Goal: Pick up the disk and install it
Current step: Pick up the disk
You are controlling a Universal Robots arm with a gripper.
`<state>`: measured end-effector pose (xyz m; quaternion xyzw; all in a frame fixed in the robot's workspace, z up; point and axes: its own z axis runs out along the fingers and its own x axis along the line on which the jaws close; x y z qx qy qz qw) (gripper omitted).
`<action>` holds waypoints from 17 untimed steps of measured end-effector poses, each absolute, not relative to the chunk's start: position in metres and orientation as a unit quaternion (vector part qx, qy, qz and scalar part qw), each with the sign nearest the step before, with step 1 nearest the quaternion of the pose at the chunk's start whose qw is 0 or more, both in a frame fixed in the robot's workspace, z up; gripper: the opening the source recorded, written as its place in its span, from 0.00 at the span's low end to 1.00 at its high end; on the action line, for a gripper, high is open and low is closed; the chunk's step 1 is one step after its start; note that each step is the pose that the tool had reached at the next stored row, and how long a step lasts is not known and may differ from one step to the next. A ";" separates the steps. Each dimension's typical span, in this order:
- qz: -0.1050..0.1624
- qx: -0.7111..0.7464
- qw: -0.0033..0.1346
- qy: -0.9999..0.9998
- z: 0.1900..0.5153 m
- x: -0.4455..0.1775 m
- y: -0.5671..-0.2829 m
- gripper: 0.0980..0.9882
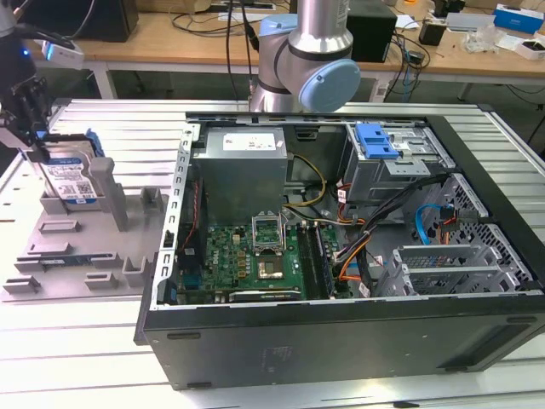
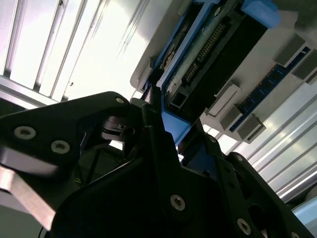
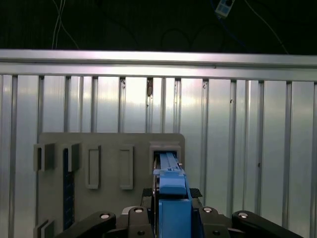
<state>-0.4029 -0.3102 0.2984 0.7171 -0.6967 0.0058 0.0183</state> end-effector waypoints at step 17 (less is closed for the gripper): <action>-0.001 0.717 0.011 -0.697 0.306 -0.404 -0.312 0.30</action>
